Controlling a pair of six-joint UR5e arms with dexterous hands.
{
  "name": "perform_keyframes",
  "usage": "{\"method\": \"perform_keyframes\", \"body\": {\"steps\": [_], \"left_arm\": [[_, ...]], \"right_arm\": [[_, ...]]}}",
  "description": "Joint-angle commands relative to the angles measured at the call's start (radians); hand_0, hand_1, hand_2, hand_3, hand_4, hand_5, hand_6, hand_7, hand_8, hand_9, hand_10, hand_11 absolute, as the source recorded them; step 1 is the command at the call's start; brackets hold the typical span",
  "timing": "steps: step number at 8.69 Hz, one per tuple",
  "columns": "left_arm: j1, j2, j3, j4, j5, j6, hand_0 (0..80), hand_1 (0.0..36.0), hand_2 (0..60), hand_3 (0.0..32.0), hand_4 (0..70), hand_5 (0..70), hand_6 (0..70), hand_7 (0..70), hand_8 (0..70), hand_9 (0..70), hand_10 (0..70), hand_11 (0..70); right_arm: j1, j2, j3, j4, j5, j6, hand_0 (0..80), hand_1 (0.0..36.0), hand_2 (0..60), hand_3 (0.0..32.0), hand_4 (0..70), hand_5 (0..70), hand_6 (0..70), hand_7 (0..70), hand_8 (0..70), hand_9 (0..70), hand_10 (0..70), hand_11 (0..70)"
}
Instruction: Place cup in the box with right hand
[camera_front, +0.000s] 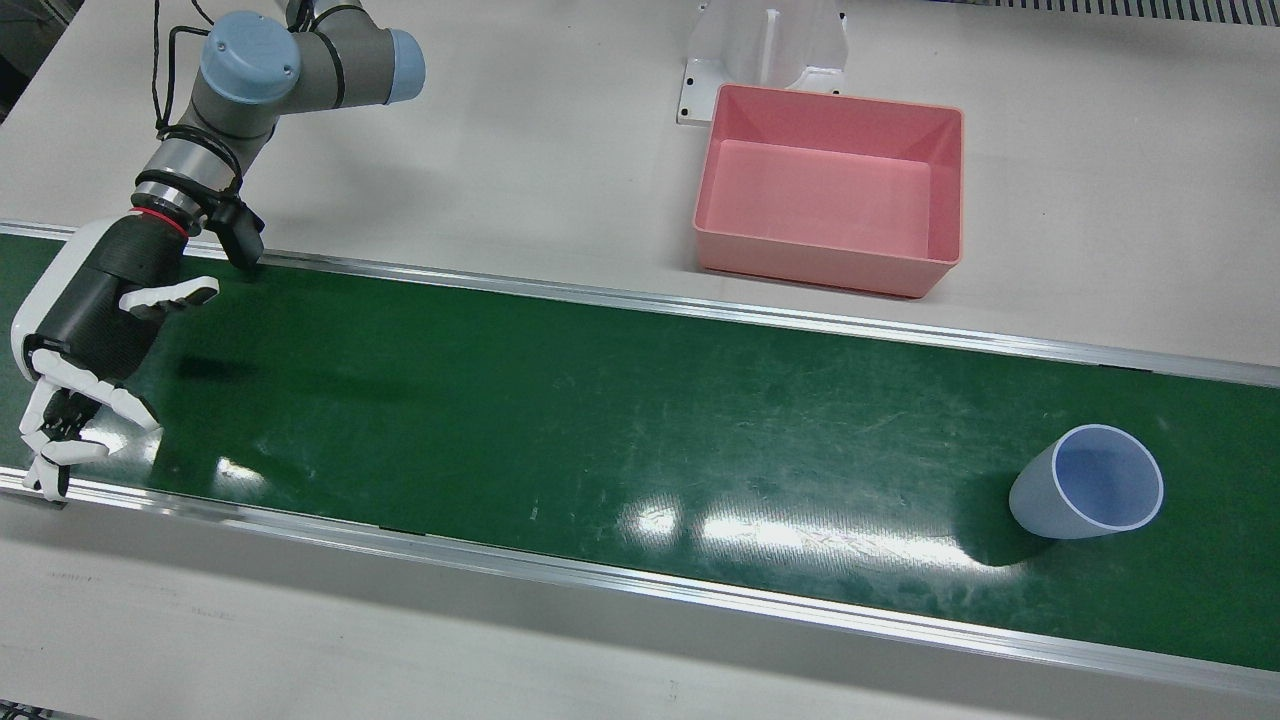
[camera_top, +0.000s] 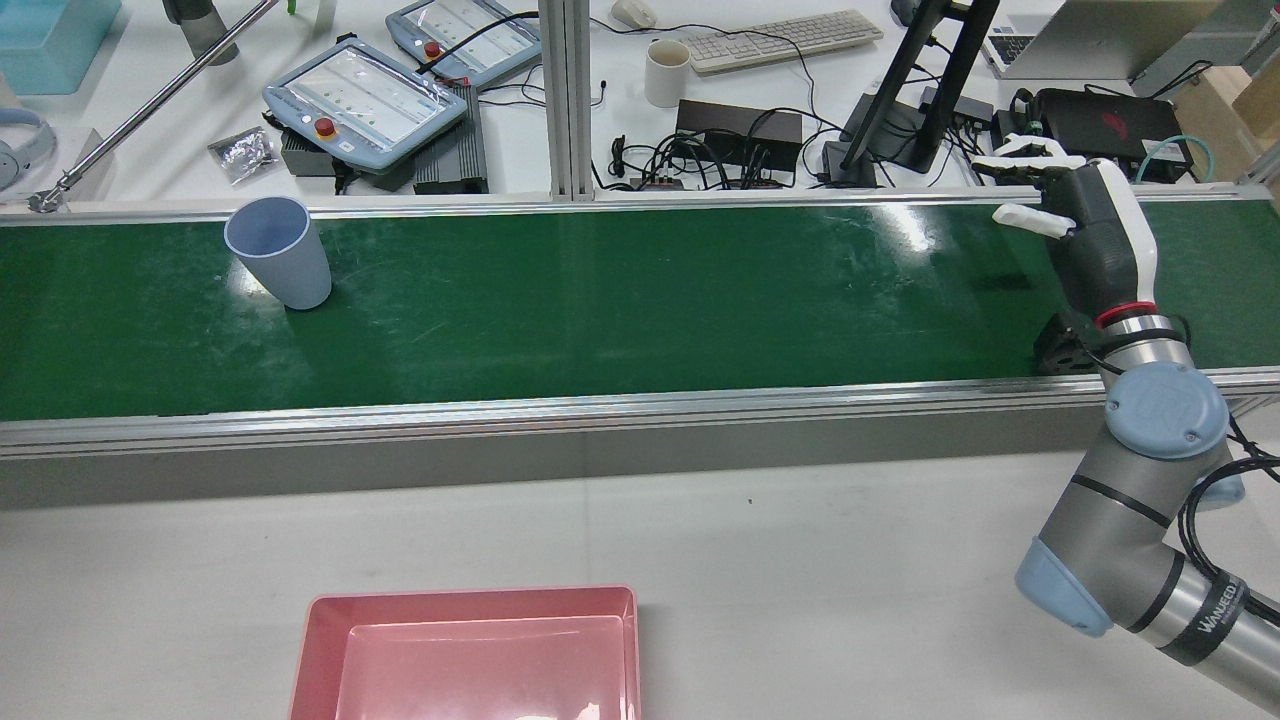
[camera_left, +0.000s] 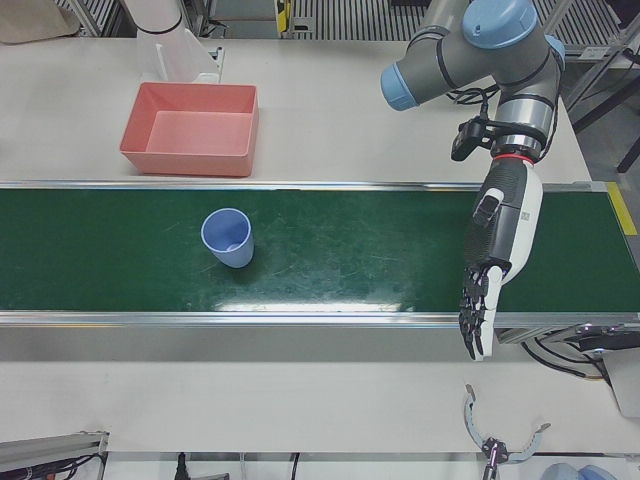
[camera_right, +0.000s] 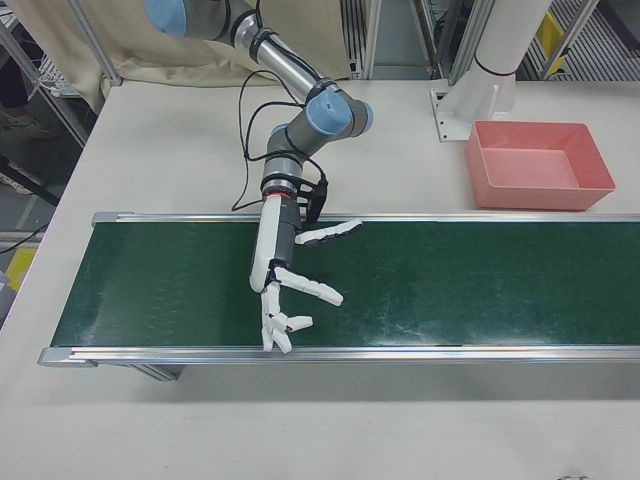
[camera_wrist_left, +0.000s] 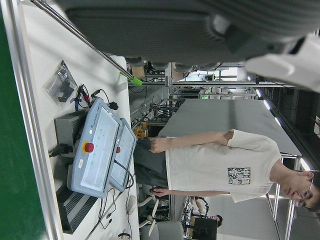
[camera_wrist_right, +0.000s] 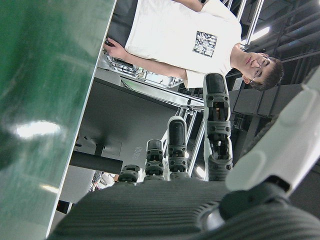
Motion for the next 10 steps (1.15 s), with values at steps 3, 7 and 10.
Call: {"method": "perform_keyframes", "body": {"steps": [3, 7, 10], "left_arm": [[-0.001, 0.0, 0.0, 0.0, 0.0, 0.0, 0.0, 0.0, 0.0, 0.0, 0.0, 0.0, 0.0, 0.0, 0.0, 0.0, 0.0, 0.0], [-0.001, 0.0, 0.0, 0.0, 0.0, 0.0, 0.0, 0.0, 0.0, 0.0, 0.0, 0.0, 0.0, 0.0, 0.0, 0.0, 0.0, 0.0], [0.0, 0.0, 0.0, 0.0, 0.0, 0.0, 0.0, 0.0, 0.0, 0.0, 0.0, 0.0, 0.0, 0.0, 0.0, 0.0, 0.0, 0.0]], "right_arm": [[-0.011, 0.001, 0.0, -0.061, -0.014, 0.0, 37.5, 5.5, 24.7, 0.0, 70.0, 0.0, 12.6, 62.0, 6.8, 20.5, 2.1, 2.2], [-0.019, 0.018, 0.002, -0.089, -0.016, 0.0, 36.4, 6.5, 29.2, 0.0, 70.0, 0.0, 12.9, 63.9, 6.8, 21.2, 1.6, 1.4], [-0.029, 0.024, 0.034, -0.136, -0.014, 0.002, 33.7, 9.4, 38.0, 0.0, 70.0, 0.0, 12.8, 64.1, 6.8, 21.3, 0.0, 0.0]]}}
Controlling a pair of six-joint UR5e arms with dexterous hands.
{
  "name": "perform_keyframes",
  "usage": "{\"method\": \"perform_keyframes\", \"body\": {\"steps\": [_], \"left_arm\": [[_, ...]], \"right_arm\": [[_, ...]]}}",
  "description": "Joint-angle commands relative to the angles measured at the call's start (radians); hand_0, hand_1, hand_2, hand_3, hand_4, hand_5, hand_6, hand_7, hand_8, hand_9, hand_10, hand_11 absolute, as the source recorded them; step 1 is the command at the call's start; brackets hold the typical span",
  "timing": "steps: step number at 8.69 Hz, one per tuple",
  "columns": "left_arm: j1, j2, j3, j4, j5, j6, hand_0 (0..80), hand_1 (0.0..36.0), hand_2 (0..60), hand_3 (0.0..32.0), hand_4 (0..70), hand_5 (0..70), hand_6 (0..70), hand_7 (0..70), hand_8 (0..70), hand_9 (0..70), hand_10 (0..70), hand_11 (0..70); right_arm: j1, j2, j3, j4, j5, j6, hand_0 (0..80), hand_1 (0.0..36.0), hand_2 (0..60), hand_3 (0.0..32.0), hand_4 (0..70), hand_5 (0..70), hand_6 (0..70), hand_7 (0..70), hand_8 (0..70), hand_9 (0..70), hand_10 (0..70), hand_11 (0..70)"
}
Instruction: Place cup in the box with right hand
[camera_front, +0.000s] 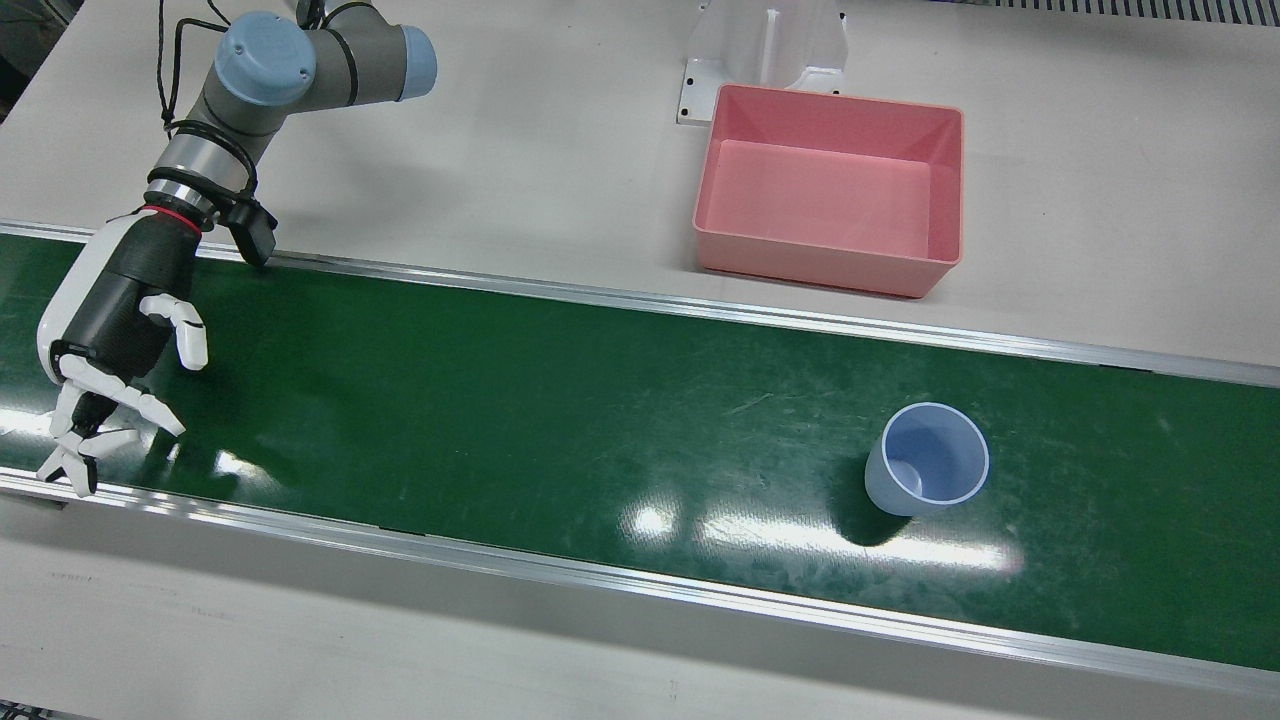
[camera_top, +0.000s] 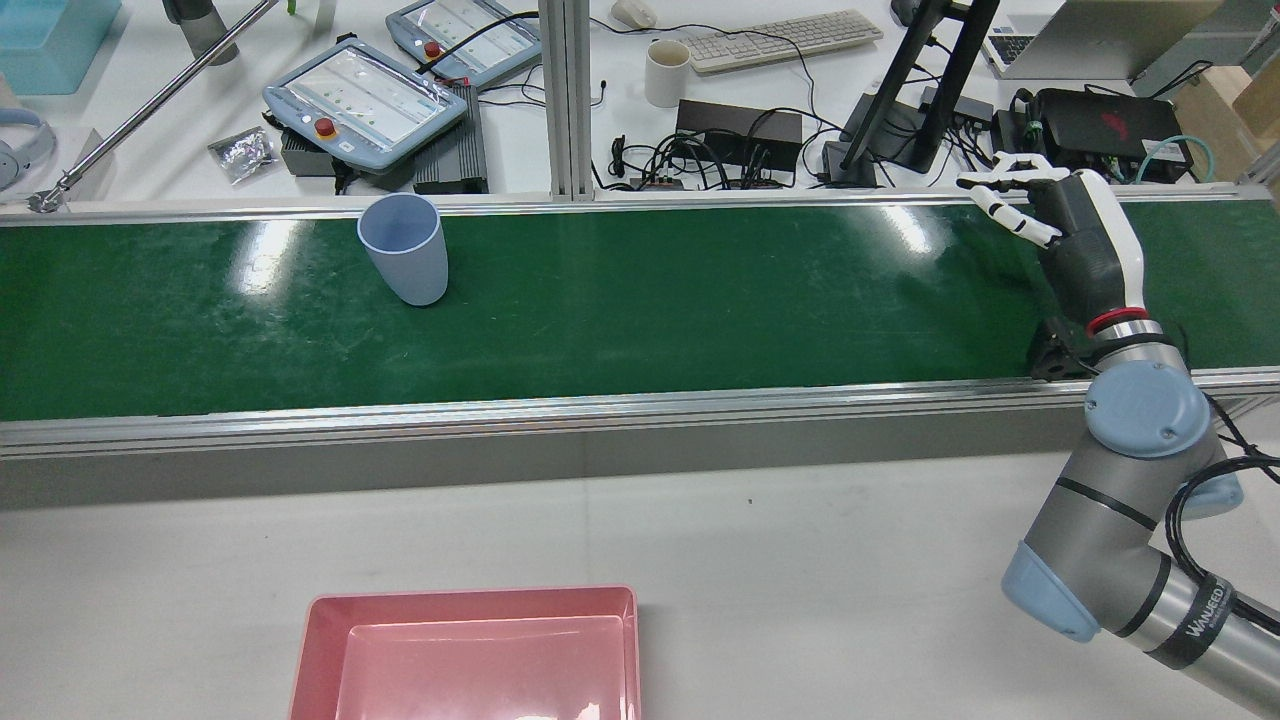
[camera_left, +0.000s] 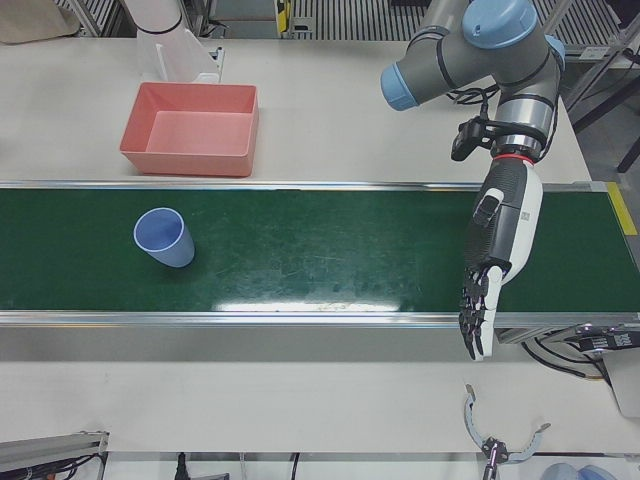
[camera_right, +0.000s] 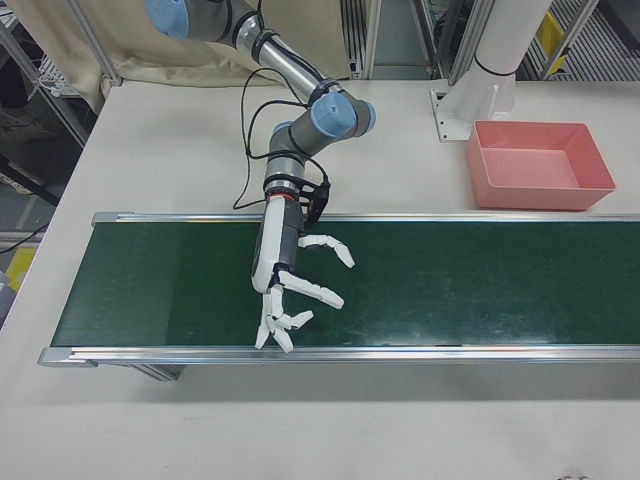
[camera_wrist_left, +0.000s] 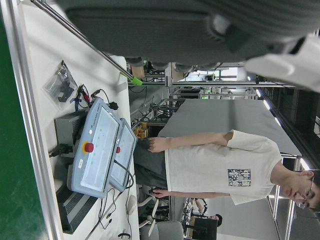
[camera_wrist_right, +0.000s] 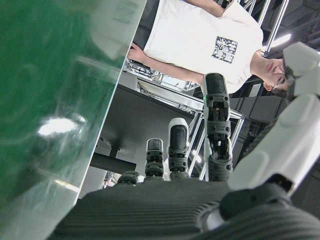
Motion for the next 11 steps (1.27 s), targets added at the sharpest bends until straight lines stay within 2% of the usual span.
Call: {"method": "perform_keyframes", "body": {"steps": [1, 2, 3, 4, 5, 7, 11], "left_arm": [[0.0, 0.0, 0.0, 0.0, 0.0, 0.0, 0.0, 0.0, 0.0, 0.0, 0.0, 0.0, 0.0, 0.0, 0.0, 0.0, 0.0, 0.0], [0.0, 0.0, 0.0, 0.0, 0.0, 0.0, 0.0, 0.0, 0.0, 0.0, 0.0, 0.0, 0.0, 0.0, 0.0, 0.0, 0.0, 0.0], [-0.001, 0.0, 0.0, 0.0, 0.0, 0.0, 0.0, 0.0, 0.0, 0.0, 0.0, 0.0, 0.0, 0.0, 0.0, 0.0, 0.0, 0.0], [0.0, 0.0, 0.0, 0.0, 0.0, 0.0, 0.0, 0.0, 0.0, 0.0, 0.0, 0.0, 0.0, 0.0, 0.0, 0.0, 0.0, 0.0], [-0.001, 0.0, 0.0, 0.0, 0.0, 0.0, 0.0, 0.0, 0.0, 0.0, 0.0, 0.0, 0.0, 0.0, 0.0, 0.0, 0.0, 0.0], [0.0, 0.0, 0.0, 0.0, 0.0, 0.0, 0.0, 0.0, 0.0, 0.0, 0.0, 0.0, 0.0, 0.0, 0.0, 0.0, 0.0, 0.0], [0.0, 0.0, 0.0, 0.0, 0.0, 0.0, 0.0, 0.0, 0.0, 0.0, 0.0, 0.0, 0.0, 0.0, 0.0, 0.0, 0.0, 0.0]], "right_arm": [[-0.024, 0.003, 0.024, -0.018, 0.004, 0.003, 33.9, 9.5, 38.2, 0.0, 70.0, 0.0, 12.7, 63.5, 6.9, 21.3, 0.0, 0.0], [-0.037, 0.001, 0.032, -0.018, 0.006, 0.003, 33.2, 8.5, 34.9, 0.0, 69.7, 0.0, 12.5, 62.1, 6.8, 21.0, 0.5, 0.1], [-0.041, -0.006, 0.035, -0.018, 0.006, 0.003, 33.4, 2.5, 16.2, 0.0, 70.0, 0.0, 11.7, 58.0, 6.4, 20.0, 1.4, 1.0], [-0.041, -0.011, 0.036, -0.018, 0.004, 0.004, 33.4, 0.2, 8.4, 0.0, 70.0, 0.0, 11.4, 57.1, 6.3, 19.7, 1.3, 0.8], [-0.04, -0.013, 0.038, -0.018, 0.004, 0.003, 40.9, 0.0, 0.2, 0.0, 70.0, 0.0, 11.4, 56.0, 6.4, 19.5, 1.6, 1.6], [-0.015, -0.013, 0.042, -0.018, 0.001, 0.0, 44.3, 0.0, 0.0, 0.0, 70.0, 0.0, 11.4, 55.0, 6.5, 19.5, 2.6, 3.0], [-0.021, -0.007, 0.038, -0.022, 0.003, -0.023, 43.6, 0.0, 0.0, 0.0, 70.0, 0.0, 11.6, 56.0, 6.4, 19.5, 2.6, 3.0]]}}
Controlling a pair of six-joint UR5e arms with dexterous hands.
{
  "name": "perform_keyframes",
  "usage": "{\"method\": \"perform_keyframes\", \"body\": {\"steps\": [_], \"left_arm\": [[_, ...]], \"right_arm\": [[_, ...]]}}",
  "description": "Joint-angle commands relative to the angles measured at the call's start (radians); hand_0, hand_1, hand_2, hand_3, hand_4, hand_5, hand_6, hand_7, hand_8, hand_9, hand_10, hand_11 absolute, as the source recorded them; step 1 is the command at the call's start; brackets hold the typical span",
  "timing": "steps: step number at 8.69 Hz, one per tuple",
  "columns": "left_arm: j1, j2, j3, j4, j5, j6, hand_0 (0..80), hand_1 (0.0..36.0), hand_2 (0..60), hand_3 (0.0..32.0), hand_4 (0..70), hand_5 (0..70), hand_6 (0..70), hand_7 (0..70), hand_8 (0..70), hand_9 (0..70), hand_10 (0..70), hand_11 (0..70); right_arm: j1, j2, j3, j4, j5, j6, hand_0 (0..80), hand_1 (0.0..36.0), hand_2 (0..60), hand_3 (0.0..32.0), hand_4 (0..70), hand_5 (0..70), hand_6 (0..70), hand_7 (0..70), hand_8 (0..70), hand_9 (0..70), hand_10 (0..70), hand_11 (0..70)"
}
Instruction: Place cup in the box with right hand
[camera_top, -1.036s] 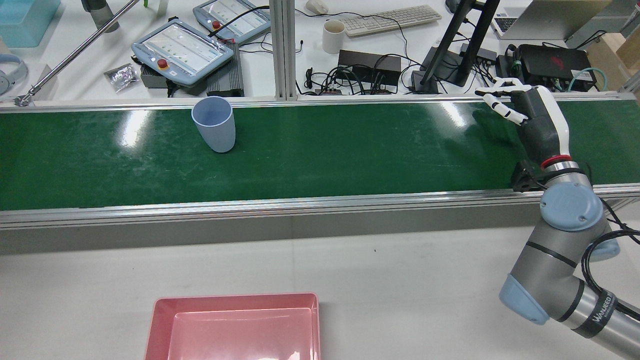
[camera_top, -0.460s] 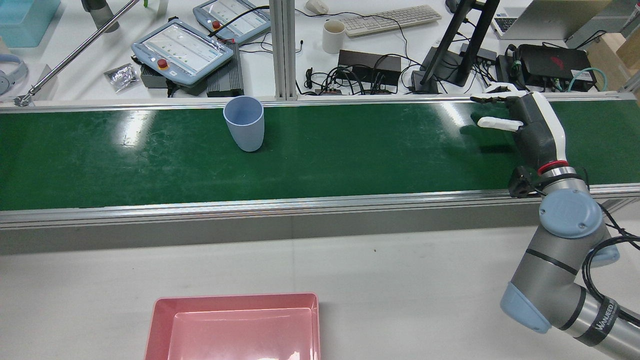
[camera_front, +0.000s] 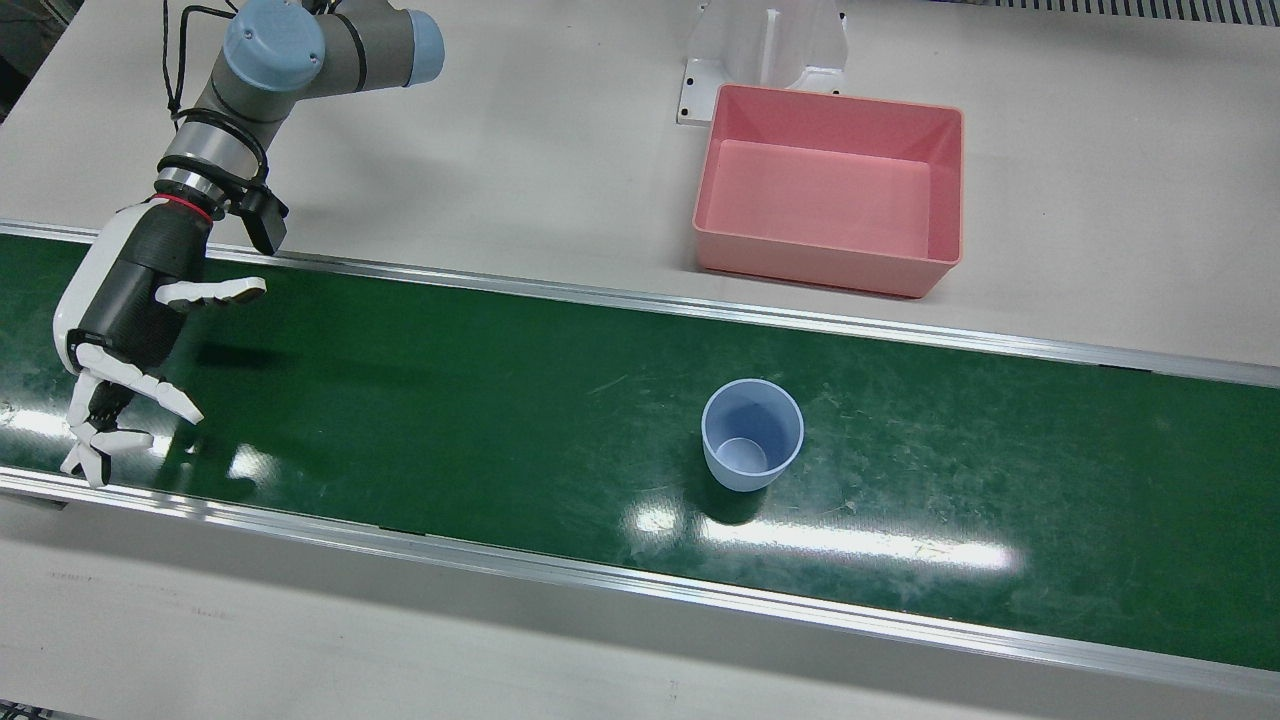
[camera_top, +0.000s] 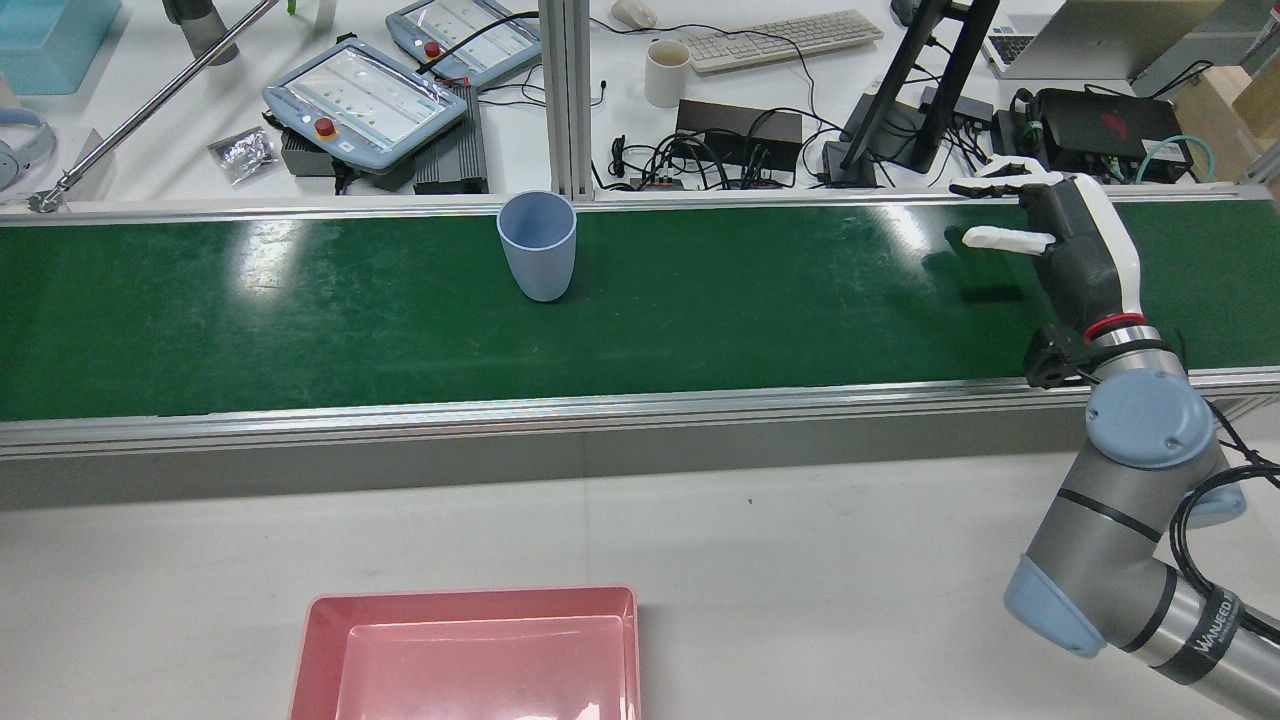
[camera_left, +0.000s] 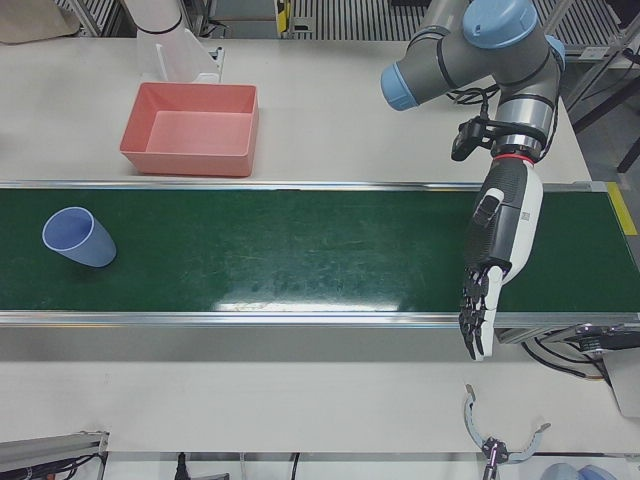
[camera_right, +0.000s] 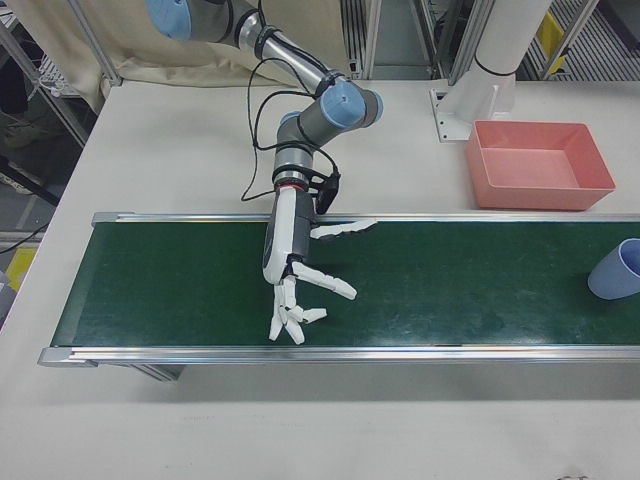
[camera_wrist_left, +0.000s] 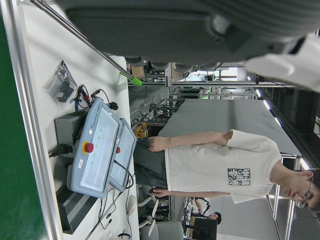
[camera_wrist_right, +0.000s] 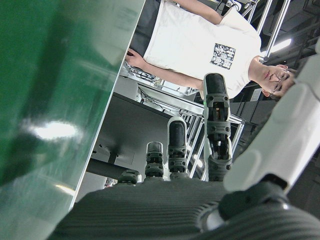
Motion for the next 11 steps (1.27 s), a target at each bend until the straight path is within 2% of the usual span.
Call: {"method": "perform_keyframes", "body": {"steps": [1, 5, 11], "left_arm": [[-0.001, 0.0, 0.0, 0.0, 0.0, 0.0, 0.0, 0.0, 0.0, 0.0, 0.0, 0.0, 0.0, 0.0, 0.0, 0.0, 0.0, 0.0], [0.001, 0.0, 0.0, 0.0, 0.0, 0.0, 0.0, 0.0, 0.0, 0.0, 0.0, 0.0, 0.0, 0.0, 0.0, 0.0, 0.0, 0.0], [0.001, 0.0, 0.0, 0.0, 0.0, 0.0, 0.0, 0.0, 0.0, 0.0, 0.0, 0.0, 0.0, 0.0, 0.0, 0.0, 0.0, 0.0]], "right_arm": [[-0.007, 0.0, -0.003, -0.003, 0.002, -0.02, 43.7, 0.0, 0.0, 0.0, 70.0, 0.0, 11.5, 56.0, 6.3, 19.5, 2.1, 2.2], [-0.006, 0.0, -0.006, -0.003, 0.0, -0.039, 43.3, 0.0, 0.0, 0.0, 70.0, 0.0, 11.0, 53.3, 6.1, 18.7, 2.1, 2.3], [0.0, 0.012, -0.026, 0.0, 0.0, -0.105, 42.2, 0.0, 0.0, 0.0, 70.0, 0.0, 11.2, 54.2, 6.0, 18.7, 2.2, 2.5]]}}
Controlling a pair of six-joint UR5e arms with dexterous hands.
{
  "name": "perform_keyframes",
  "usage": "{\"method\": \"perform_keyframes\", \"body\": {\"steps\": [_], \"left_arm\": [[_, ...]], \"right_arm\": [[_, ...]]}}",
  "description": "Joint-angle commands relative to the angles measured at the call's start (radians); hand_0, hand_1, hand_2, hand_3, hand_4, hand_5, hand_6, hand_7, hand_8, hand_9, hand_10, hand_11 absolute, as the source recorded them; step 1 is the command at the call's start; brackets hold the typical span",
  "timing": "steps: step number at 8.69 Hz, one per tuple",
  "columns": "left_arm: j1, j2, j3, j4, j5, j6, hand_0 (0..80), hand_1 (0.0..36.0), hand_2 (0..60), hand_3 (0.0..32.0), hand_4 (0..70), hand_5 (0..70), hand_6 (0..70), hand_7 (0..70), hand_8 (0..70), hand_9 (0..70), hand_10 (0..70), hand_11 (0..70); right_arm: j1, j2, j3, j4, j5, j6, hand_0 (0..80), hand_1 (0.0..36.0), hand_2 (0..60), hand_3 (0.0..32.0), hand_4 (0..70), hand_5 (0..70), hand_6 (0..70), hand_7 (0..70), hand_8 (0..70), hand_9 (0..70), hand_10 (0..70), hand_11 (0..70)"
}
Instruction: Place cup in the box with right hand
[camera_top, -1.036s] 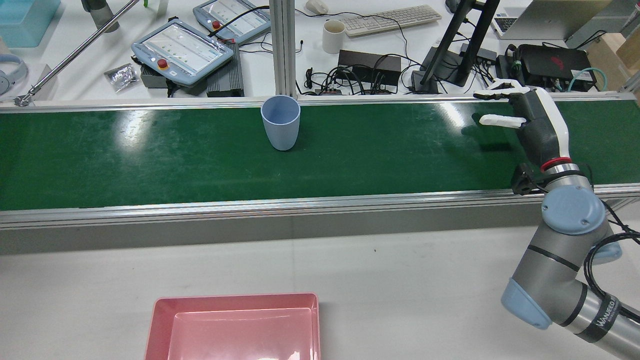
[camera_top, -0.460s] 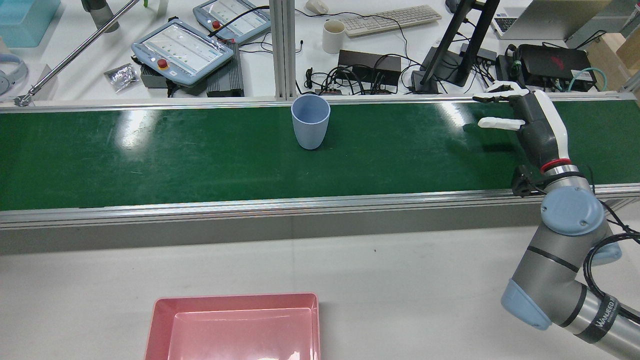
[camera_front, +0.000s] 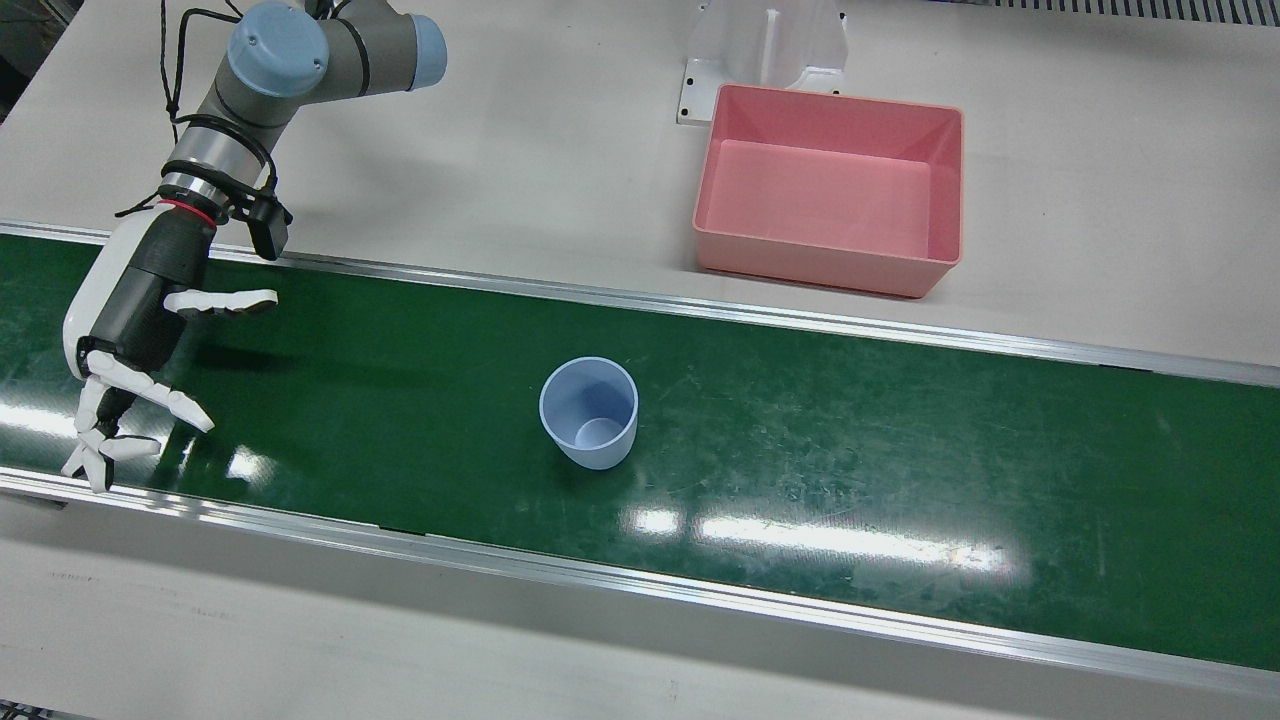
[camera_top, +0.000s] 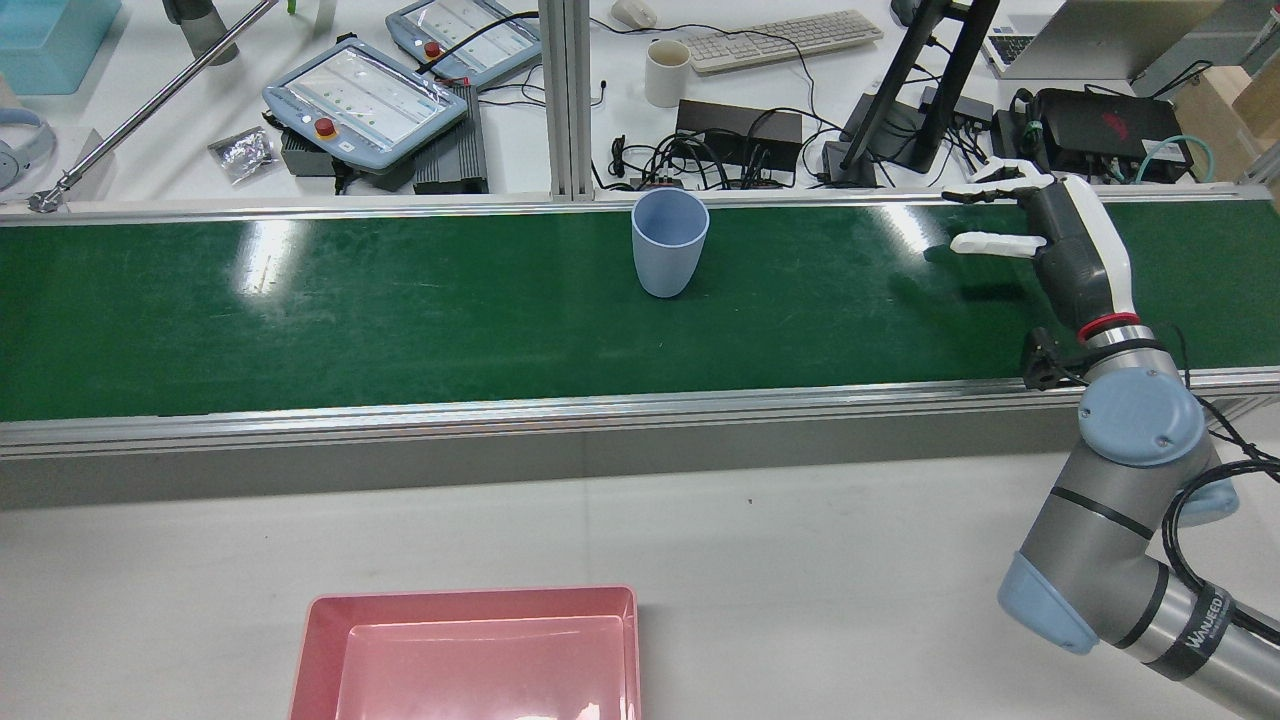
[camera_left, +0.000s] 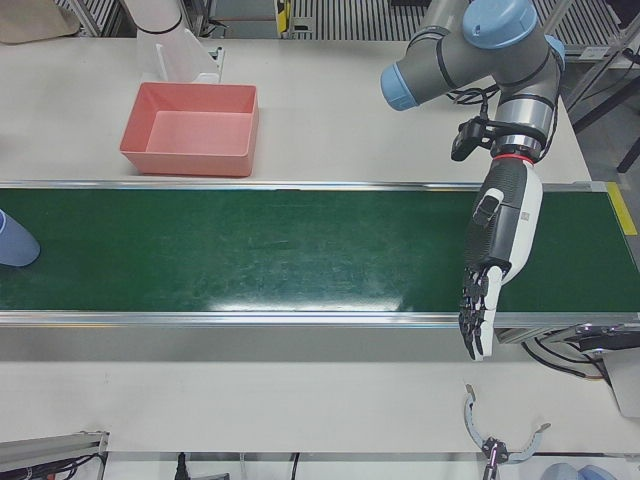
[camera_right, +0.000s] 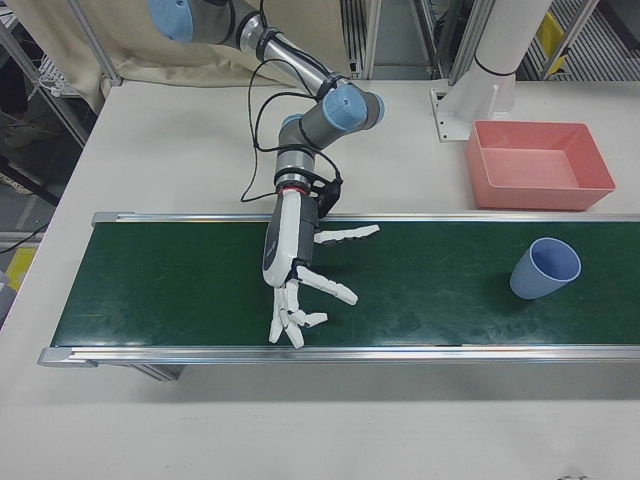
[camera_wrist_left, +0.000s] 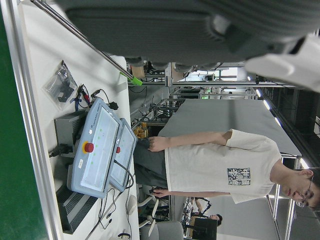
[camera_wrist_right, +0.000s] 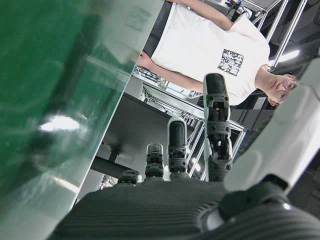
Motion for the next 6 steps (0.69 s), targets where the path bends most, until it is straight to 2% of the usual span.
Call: {"method": "perform_keyframes", "body": {"steps": [1, 4, 6], "left_arm": [[-0.001, 0.0, 0.0, 0.0, 0.0, 0.0, 0.0, 0.0, 0.0, 0.0, 0.0, 0.0, 0.0, 0.0, 0.0, 0.0, 0.0, 0.0], [-0.001, 0.0, 0.0, 0.0, 0.0, 0.0, 0.0, 0.0, 0.0, 0.0, 0.0, 0.0, 0.0, 0.0, 0.0, 0.0, 0.0, 0.0], [0.0, 0.0, 0.0, 0.0, 0.0, 0.0, 0.0, 0.0, 0.0, 0.0, 0.0, 0.0, 0.0, 0.0, 0.0, 0.0, 0.0, 0.0]], "right_arm": [[0.002, 0.023, -0.035, 0.002, -0.001, -0.023, 42.0, 0.0, 0.0, 0.0, 70.0, 0.0, 11.1, 54.0, 5.9, 18.5, 2.5, 2.8], [0.002, 0.079, -0.054, 0.001, -0.002, -0.028, 41.8, 0.0, 0.0, 0.0, 70.0, 0.0, 10.9, 52.5, 5.6, 18.0, 2.7, 3.2], [0.002, 0.07, -0.043, -0.004, 0.001, -0.026, 42.0, 0.0, 0.0, 0.0, 70.0, 0.0, 10.8, 52.1, 5.6, 17.8, 2.1, 2.4]]}}
